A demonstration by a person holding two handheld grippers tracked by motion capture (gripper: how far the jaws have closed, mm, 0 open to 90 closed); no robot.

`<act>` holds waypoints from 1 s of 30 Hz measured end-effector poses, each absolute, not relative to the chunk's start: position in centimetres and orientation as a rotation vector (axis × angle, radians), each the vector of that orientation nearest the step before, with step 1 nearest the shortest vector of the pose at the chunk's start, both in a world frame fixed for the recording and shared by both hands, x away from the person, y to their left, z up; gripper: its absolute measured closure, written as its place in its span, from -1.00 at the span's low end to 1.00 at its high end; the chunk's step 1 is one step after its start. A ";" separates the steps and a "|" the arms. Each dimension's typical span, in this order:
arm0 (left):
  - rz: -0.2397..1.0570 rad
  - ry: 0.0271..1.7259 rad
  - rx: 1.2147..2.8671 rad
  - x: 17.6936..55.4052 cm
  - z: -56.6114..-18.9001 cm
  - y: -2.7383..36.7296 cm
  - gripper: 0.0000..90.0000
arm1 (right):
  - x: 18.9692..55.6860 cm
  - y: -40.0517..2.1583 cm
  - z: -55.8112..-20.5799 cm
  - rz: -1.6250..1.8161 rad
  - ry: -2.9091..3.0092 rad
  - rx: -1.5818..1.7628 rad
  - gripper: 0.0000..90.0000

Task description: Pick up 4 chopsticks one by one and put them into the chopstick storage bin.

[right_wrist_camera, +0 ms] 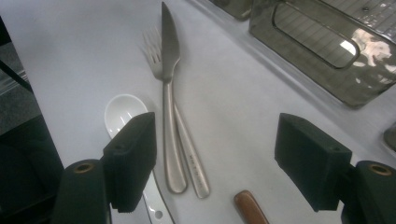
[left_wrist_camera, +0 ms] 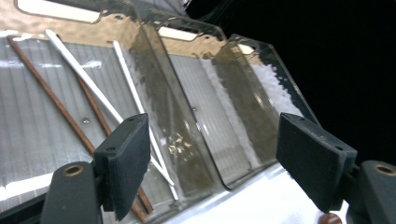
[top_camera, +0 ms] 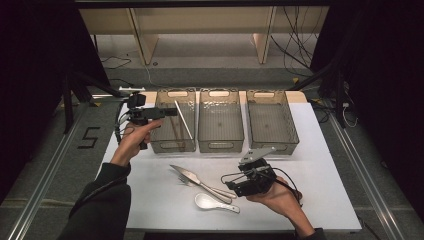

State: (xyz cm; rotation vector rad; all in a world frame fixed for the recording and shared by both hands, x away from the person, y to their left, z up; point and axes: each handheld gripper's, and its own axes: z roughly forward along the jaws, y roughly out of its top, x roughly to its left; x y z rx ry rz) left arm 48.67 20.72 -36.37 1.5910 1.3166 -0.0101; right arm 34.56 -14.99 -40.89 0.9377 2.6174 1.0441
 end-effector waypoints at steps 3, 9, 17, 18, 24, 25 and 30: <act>-0.004 1.284 1.592 47.2 -36.5 20.7 -0.44 | 34.4 -14.6 -41.1 1.035 2.631 0.928 -0.32; 0.000 1.243 1.616 44.9 -37.3 20.3 -0.46 | 34.1 -14.0 -41.5 1.003 2.669 0.907 -0.32; -0.001 1.217 1.630 42.9 -38.6 20.6 -0.47 | 33.8 -13.6 -42.2 0.990 2.699 0.889 -0.30; 0.000 1.213 1.638 42.7 -38.7 20.6 -0.48 | 33.7 -13.5 -42.2 0.986 2.702 0.894 -0.30; 0.014 1.192 1.659 41.8 -39.2 20.8 -0.50 | 33.6 -13.4 -42.7 0.968 2.719 0.877 -0.30; 0.010 1.187 1.661 41.6 -39.3 20.8 -0.50 | 33.5 -13.3 -42.8 0.968 2.720 0.878 -0.30; 0.018 1.155 1.682 40.8 -39.8 20.6 -0.52 | 33.3 -13.1 -43.2 0.948 2.748 0.867 -0.30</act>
